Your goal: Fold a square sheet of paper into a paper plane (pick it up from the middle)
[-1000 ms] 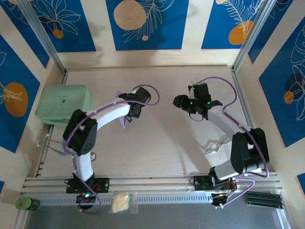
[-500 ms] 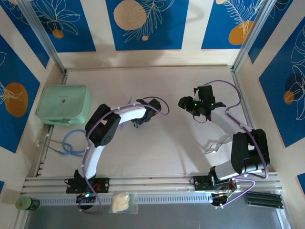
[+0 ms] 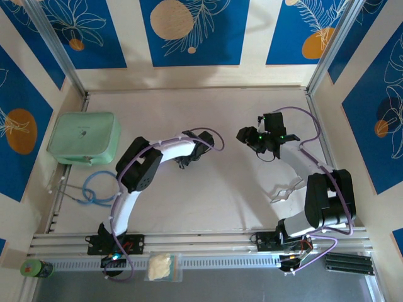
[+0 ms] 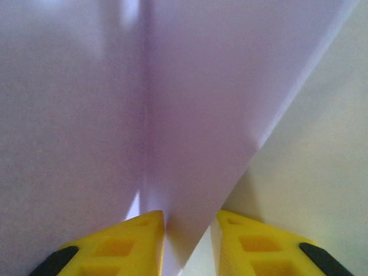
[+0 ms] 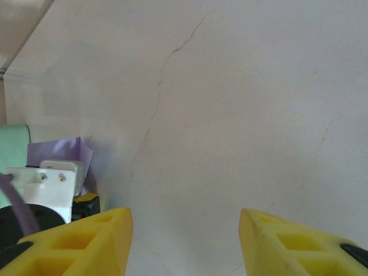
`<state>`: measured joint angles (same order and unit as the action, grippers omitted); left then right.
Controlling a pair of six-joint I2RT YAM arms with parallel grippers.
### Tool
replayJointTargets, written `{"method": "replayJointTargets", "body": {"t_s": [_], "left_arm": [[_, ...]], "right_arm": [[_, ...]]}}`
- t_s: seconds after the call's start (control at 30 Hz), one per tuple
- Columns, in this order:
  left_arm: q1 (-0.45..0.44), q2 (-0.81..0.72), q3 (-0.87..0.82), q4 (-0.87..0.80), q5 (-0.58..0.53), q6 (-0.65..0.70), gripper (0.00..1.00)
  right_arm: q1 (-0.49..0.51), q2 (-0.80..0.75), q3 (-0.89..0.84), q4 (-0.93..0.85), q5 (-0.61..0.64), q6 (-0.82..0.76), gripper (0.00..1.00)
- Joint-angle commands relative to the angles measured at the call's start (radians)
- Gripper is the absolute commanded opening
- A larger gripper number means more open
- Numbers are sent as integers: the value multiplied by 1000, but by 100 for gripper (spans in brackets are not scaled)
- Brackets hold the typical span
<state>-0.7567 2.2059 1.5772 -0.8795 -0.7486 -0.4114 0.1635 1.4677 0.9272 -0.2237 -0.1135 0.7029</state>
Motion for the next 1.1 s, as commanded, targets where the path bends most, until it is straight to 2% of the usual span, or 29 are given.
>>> {"method": "replayJointTargets", "body": {"t_s": [0.0, 0.23, 0.37, 0.43, 0.53, 0.63, 0.87, 0.97, 1.07], "left_arm": [[-21, -68, 1, 36, 240, -62, 33], [-24, -221, -123, 194, 620, -169, 39], [-19, -318, -210, 292, 768, -213, 40], [-15, -370, -245, 311, 770, -199, 41], [7, -434, -291, 283, 648, -150, 41], [72, -476, -342, 275, 605, -127, 41], [253, -482, -470, 424, 763, -156, 38], [297, -450, -474, 473, 811, -165, 32], [319, -408, -457, 482, 804, -159, 28]], "right_arm": [[-7, 23, -2, 10, -32, 19, 52], [-10, 35, -7, 19, -32, 38, 52], [-11, 43, -7, 21, -38, 40, 52], [-11, 50, -8, 31, -54, 44, 52], [-9, 63, -18, 79, -134, 51, 52], [-2, 77, -21, 96, -152, 61, 52], [24, 111, -14, 100, -158, 76, 52], [31, 119, -8, 97, -159, 76, 52], [34, 125, -2, 93, -159, 74, 52]]}}
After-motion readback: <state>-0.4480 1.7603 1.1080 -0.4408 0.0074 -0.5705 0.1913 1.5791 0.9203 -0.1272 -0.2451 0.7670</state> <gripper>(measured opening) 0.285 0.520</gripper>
